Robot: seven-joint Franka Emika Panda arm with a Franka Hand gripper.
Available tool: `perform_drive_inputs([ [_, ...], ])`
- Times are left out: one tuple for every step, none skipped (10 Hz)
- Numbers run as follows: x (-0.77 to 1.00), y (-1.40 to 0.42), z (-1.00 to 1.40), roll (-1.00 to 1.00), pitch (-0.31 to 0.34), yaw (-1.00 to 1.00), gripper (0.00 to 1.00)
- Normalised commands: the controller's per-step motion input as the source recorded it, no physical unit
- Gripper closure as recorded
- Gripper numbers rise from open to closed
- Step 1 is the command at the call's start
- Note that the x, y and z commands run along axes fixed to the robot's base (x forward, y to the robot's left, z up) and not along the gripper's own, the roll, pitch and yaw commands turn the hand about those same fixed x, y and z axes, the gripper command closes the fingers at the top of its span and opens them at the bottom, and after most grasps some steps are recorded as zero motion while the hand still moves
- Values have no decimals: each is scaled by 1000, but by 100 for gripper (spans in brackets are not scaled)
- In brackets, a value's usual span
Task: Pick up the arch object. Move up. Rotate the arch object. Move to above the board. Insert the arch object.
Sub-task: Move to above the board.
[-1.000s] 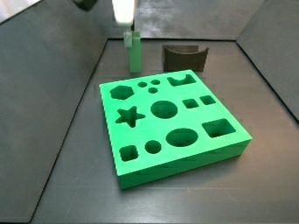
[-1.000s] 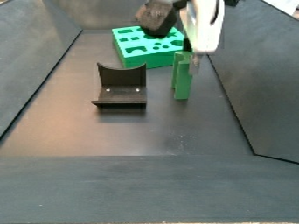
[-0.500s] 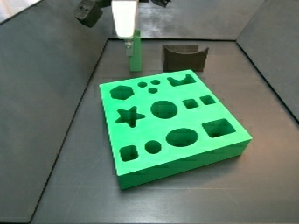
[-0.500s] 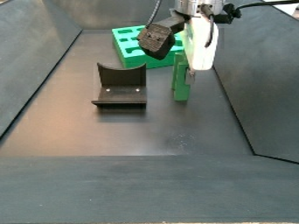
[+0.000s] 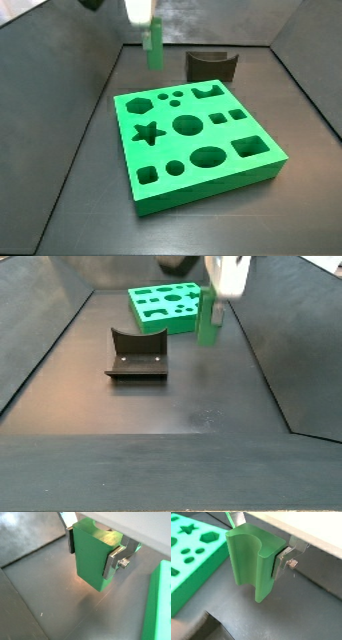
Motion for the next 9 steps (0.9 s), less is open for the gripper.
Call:
perform_drive_inputs([
  [2, -207, 1000, 125, 50, 9, 100],
  [2, -191, 1000, 93, 56, 11, 100],
  [3, -184, 1000, 81, 61, 13, 100],
  [7, -171, 1000, 54, 73, 18, 100],
  [11, -159, 1000, 32, 85, 16, 100],
  [15, -135, 1000, 3, 93, 18, 100],
  [17, -124, 1000, -17, 96, 18, 100],
  [15, -89, 874, -37, 95, 22, 100],
  [11, -69, 768, -45, 95, 23, 100],
])
